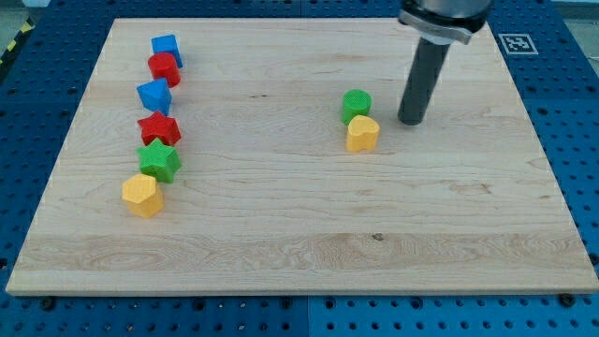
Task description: Move the yellow heart towards bottom left of the board
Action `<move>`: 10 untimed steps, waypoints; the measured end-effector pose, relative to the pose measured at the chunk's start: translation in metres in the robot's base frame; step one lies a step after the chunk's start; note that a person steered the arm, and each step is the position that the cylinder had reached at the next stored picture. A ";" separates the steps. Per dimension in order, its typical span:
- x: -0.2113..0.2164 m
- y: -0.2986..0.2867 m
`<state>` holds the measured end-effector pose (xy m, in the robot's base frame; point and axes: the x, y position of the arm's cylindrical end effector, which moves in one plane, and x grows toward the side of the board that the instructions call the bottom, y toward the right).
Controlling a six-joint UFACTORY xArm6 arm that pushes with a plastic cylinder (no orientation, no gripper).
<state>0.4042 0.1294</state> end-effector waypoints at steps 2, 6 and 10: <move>0.001 -0.027; 0.034 -0.070; 0.101 -0.126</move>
<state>0.5054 0.0034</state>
